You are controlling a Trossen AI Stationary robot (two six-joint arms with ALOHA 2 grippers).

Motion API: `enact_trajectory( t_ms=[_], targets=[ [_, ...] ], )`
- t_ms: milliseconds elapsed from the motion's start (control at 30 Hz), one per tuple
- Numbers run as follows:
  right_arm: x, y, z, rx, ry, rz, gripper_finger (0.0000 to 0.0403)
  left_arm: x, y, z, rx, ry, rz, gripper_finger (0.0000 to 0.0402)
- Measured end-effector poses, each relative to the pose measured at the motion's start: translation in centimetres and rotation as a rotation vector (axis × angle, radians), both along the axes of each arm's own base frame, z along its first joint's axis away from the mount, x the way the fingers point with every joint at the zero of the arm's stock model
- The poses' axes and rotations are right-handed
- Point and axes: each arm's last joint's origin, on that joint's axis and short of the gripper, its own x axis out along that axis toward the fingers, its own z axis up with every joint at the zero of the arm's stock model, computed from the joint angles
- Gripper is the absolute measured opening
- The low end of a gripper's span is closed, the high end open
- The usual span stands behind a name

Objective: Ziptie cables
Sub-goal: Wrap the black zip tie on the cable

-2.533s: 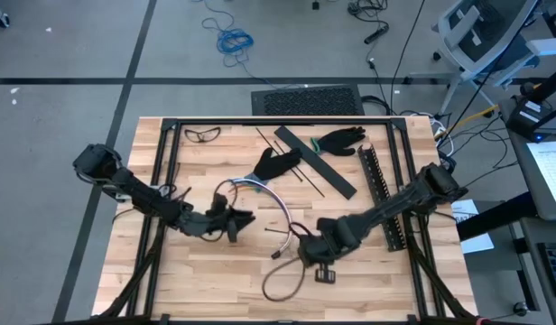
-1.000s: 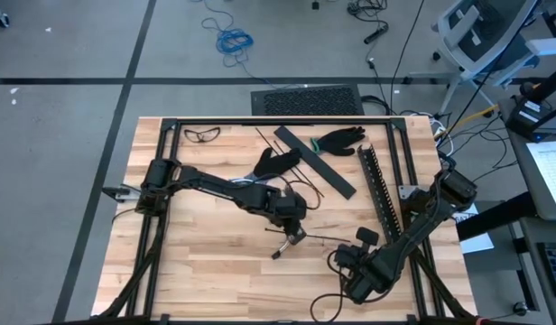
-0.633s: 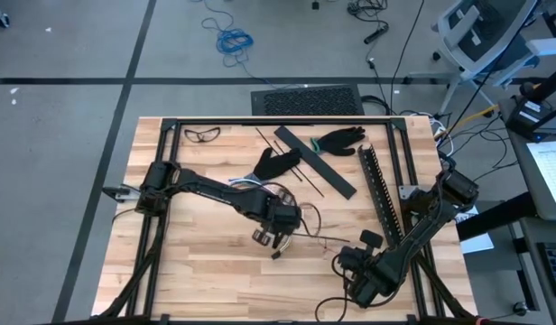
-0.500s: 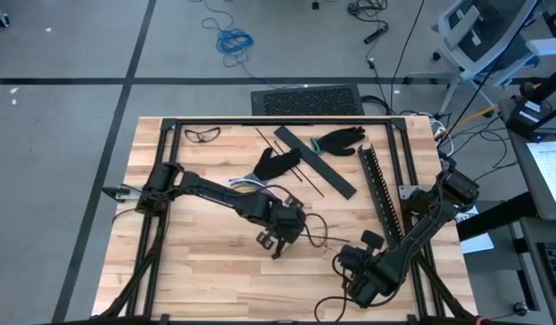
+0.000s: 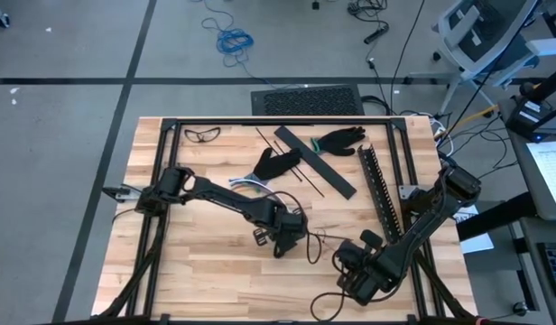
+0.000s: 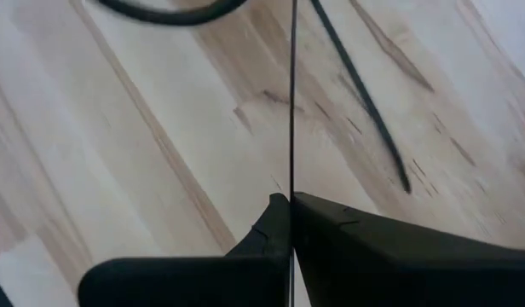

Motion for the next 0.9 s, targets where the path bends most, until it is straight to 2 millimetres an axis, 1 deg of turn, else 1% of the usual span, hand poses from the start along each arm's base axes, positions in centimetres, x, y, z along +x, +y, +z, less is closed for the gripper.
enact_trajectory(
  t_ms=[67, 167, 300, 367, 467, 567, 700, 800, 833, 900],
  targets=[
    [0.2, -0.2, 0.0, 0.003, -0.002, -0.021, 0.0, 0.2, -0.1, 0.1, 0.021, -0.016, 0.006, 0.0141],
    [0.2, -0.2, 0.0, 0.009, -0.011, -0.04, 0.0, 0.6, -0.1, 1.1, 0.031, -0.045, 0.013, 0.0141],
    [0.3, -0.3, 0.0, 0.01, -0.014, -0.049, 0.0, 1.2, -0.2, 3.4, 0.017, -0.12, 0.008, 0.0141],
    [0.3, -0.3, 0.0, 0.01, -0.013, -0.05, 0.0, 1.4, -0.4, 3.9, -0.001, -0.136, -0.026, 0.0141],
    [0.4, -0.4, 0.0, 0.01, -0.013, -0.055, 0.0, 1.4, -0.3, 3.6, -0.029, -0.112, -0.084, 0.0141],
    [0.6, -0.5, 0.0, 0.01, -0.013, -0.06, 0.0, 1.6, -0.4, 2.8, -0.087, -0.089, -0.128, 0.0141],
    [0.7, -0.6, 0.0, 0.009, -0.014, -0.064, 0.0, 2.4, -0.5, 0.2, -0.083, -0.071, -0.157, 0.014],
    [0.8, -0.7, 0.0, 0.008, -0.015, -0.068, 0.0, 3.0, -0.6, -1.1, -0.086, -0.077, -0.163, 0.014],
    [0.8, -0.8, 0.0, 0.007, -0.014, -0.069, 0.0, 3.0, -0.7, -1.7, -0.087, -0.063, -0.162, 0.014],
    [0.9, -0.8, 0.0, 0.008, -0.017, -0.073, 0.0, 2.9, -0.9, -2.2, -0.075, -0.044, -0.145, 0.0135]
  ],
)
